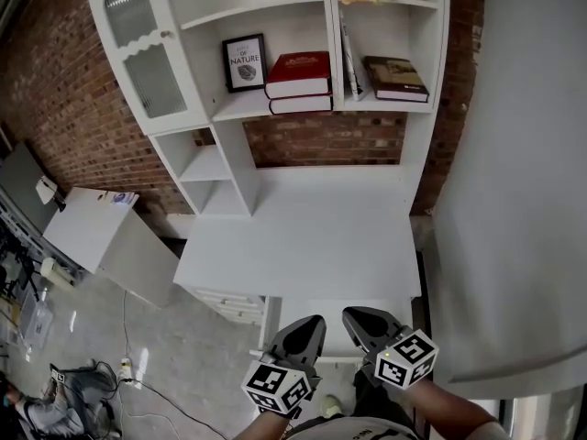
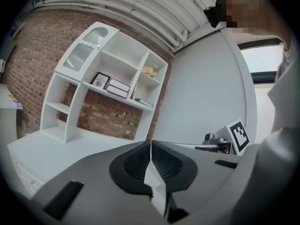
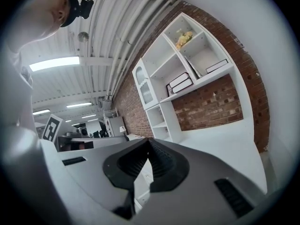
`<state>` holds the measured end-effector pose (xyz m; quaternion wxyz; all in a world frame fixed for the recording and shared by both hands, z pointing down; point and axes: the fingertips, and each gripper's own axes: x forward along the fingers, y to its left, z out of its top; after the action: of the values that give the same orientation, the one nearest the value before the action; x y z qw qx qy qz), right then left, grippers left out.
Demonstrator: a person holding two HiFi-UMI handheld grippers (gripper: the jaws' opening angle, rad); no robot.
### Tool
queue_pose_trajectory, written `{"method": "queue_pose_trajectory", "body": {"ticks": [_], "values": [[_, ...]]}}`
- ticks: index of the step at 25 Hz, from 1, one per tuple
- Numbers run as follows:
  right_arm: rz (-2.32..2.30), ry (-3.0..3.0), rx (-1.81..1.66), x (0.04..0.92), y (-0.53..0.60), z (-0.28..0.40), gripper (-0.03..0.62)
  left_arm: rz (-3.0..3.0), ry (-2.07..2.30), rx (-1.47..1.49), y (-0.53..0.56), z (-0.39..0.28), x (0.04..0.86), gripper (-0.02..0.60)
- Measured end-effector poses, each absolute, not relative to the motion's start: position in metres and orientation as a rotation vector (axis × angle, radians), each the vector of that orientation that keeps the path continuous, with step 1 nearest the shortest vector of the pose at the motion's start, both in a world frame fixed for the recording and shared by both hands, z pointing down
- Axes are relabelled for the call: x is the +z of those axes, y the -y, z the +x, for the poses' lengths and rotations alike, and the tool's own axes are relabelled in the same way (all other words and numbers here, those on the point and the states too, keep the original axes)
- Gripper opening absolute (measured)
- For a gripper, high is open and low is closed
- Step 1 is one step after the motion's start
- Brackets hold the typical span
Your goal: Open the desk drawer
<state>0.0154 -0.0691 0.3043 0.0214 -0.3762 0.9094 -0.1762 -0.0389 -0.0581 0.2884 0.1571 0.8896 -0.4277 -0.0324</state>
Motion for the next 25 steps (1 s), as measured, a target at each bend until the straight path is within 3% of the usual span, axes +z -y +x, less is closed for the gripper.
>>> {"method": "queue_pose_trajectory", "body": {"ticks": [9,25], "values": [[-1.12,-2.853,-0.497,0.277,0.087,0.008,0.017,2.609,1.266,-0.145,0.08,-0.036,0.24,0.023],[-1.096,-2.895,-0.51,0.287,0.122,0.008,0.017,2.576,1.293,-0.137,0.116,-0.032,0.249,0.022]]}}
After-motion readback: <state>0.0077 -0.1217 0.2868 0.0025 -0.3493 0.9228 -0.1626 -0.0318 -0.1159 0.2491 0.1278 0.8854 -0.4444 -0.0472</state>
